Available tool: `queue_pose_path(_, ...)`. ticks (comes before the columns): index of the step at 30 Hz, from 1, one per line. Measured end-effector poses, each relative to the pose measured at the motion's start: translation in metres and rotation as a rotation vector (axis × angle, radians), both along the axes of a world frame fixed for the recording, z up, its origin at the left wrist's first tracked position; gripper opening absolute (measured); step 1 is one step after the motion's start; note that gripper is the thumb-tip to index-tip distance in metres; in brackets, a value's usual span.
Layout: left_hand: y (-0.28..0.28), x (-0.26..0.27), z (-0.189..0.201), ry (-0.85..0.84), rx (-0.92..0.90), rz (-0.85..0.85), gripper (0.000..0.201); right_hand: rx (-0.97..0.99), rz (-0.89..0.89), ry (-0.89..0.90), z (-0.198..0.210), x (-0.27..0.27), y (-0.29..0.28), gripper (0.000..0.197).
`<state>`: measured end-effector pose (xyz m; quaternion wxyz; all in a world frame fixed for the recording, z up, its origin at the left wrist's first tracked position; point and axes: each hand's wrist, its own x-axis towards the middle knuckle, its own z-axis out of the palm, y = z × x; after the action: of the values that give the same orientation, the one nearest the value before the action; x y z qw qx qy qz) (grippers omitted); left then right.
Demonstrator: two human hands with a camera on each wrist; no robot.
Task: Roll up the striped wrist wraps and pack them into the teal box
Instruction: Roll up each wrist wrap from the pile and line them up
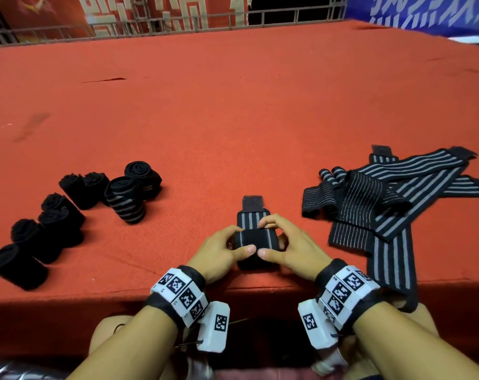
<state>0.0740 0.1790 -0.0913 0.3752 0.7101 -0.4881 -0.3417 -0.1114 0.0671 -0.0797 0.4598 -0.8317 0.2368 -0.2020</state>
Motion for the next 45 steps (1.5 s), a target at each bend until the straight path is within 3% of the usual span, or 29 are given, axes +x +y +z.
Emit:
queue_pose_path(3,-0.002,-0.001,0.001,-0.008,0.016,-0.012,0.032,0.031,0.004,0.024,0.001,-0.001,-0.002,0.044)
queue_pose_path(7,-0.006,-0.005,0.002,-0.125,-0.007,-0.022,0.035,0.009,-0.03,0.089,-0.001,0.001,-0.007,0.028)
queue_pose_path(13,-0.002,-0.003,-0.003,-0.18,-0.165,-0.08,0.067,-0.03,-0.099,0.15,-0.011,0.013,-0.017,0.021)
queue_pose_path(16,-0.006,0.001,-0.002,-0.155,-0.146,-0.057,0.061,-0.025,-0.104,0.163,-0.017,0.016,-0.018,0.025)
queue_pose_path(19,-0.012,0.005,0.0,-0.123,-0.11,-0.053,0.052,0.085,-0.141,0.039,-0.02,0.015,-0.017,0.018)
queue_pose_path(24,-0.02,0.009,-0.001,0.032,-0.065,0.003,0.037,0.224,-0.046,-0.103,-0.021,0.005,-0.017,0.057)
queue_pose_path(32,-0.016,0.006,-0.011,0.026,-0.132,0.073,0.042,0.338,-0.059,-0.119,-0.023,0.009,-0.022,0.027)
queue_pose_path(35,-0.01,0.004,-0.013,-0.042,-0.137,0.074,0.046,0.369,-0.065,-0.113,-0.022,0.012,-0.022,0.025)
queue_pose_path(39,-0.008,0.004,-0.014,-0.072,-0.161,0.117,0.037,0.364,-0.089,-0.065,-0.021,0.013,-0.023,0.016)
queue_pose_path(42,-0.008,0.005,-0.012,-0.009,-0.165,0.104,0.047,0.309,-0.111,-0.036,-0.021,0.014,-0.022,0.025)
queue_pose_path(45,-0.012,0.006,-0.013,0.087,-0.163,0.101,0.044,0.293,-0.134,-0.091,-0.022,0.013,-0.017,0.036)
